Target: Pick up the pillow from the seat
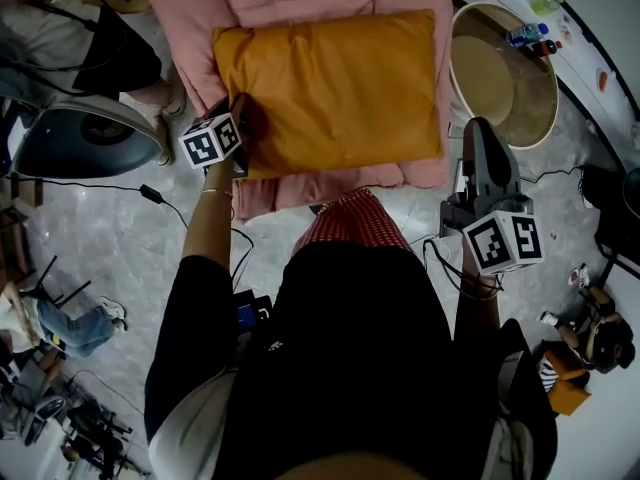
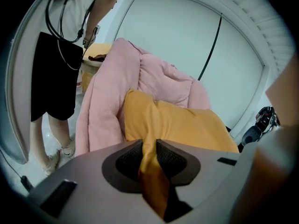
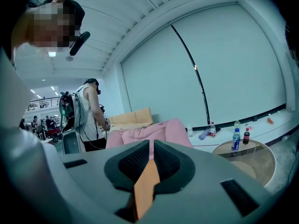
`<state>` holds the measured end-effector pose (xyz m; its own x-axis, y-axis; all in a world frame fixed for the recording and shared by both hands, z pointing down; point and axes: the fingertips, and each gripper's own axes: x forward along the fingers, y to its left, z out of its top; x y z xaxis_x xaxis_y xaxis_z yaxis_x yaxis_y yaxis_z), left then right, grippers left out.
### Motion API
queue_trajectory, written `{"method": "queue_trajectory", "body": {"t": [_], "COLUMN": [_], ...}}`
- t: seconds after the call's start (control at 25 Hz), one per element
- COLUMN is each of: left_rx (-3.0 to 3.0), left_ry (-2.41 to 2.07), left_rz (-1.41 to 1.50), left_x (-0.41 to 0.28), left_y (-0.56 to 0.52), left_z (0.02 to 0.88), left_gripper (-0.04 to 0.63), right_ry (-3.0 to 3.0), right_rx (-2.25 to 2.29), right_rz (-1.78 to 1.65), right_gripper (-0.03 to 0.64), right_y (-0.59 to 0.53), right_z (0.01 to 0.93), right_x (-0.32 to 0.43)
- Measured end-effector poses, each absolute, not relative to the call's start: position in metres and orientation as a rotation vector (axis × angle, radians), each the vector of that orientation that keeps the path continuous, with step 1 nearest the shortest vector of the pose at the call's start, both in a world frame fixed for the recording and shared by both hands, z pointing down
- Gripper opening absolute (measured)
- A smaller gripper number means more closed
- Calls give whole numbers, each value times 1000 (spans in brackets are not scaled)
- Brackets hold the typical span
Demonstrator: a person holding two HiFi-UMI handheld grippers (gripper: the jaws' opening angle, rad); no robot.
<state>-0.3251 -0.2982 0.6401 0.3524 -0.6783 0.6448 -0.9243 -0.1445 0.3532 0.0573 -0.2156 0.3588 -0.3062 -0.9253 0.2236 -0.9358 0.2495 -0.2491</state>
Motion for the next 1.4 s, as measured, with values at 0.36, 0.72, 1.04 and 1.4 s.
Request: {"method": "queue_trajectory", "body": {"t": [0.36, 0.72, 1.04, 1.4], "left_rx": [1888, 1860, 1847, 1835], "left_ry": [-1426, -1447, -1461, -1450], "left_rz": [429, 440, 425, 410], "left_x": [-328, -328, -331, -330], "left_y": [-295, -295, -293, -292], "left_z": [648, 648, 648, 647], "left_gripper": [98, 95, 94, 94], "right_ry": [-2460, -2426, -2379, -2324], "right_rx": [1789, 1760, 1713, 1665], "right_rz": [550, 588, 647, 698], "right_gripper": [25, 60, 95, 161], "right_y": [-243, -254, -264, -275], "right_z": [387, 416, 453, 488], "right_x": [65, 77, 79, 81]}}
